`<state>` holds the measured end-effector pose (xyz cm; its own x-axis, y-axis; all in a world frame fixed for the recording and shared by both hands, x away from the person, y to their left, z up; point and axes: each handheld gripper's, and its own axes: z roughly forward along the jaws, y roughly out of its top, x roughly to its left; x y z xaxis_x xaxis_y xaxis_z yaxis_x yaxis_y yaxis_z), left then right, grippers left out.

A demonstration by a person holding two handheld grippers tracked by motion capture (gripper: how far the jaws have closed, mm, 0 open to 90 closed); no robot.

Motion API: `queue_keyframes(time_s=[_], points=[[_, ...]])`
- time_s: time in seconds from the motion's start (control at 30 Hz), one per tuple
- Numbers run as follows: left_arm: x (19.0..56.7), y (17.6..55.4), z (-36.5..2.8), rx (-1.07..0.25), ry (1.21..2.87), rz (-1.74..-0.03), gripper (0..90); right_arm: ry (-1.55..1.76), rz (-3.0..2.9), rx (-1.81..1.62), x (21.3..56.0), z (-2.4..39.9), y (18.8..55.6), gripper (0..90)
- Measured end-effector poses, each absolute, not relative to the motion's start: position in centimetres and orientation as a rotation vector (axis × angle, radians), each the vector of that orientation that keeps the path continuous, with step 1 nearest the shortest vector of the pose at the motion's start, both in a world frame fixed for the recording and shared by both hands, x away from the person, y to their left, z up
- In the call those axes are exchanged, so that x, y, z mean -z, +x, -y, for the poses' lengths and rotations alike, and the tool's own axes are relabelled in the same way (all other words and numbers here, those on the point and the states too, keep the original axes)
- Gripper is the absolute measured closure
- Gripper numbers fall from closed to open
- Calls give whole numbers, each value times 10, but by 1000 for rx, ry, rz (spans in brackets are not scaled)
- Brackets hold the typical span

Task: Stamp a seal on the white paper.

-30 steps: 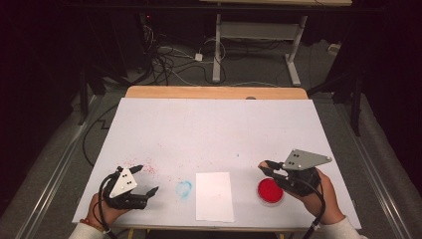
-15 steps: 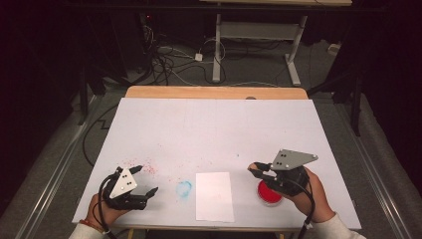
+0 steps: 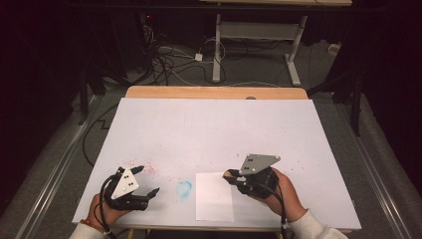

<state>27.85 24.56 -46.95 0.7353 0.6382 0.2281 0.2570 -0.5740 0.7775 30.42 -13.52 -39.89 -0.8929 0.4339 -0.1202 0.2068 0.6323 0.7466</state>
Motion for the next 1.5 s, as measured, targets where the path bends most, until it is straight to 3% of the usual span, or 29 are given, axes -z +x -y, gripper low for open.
queue_keyframes(time_s=[0.47, 0.9, 1.5], points=[[469, 278, -245, -642, 2177, -669, 145, 473, -2690, -963, 438, 90, 305, 759], [469, 277, -246, -639, 2177, -665, 145, 546, -2767, -806, 461, 76, 322, 757], [469, 277, -246, -644, 2178, -662, 146, 542, -2756, -844, 468, 79, 321, 760]])
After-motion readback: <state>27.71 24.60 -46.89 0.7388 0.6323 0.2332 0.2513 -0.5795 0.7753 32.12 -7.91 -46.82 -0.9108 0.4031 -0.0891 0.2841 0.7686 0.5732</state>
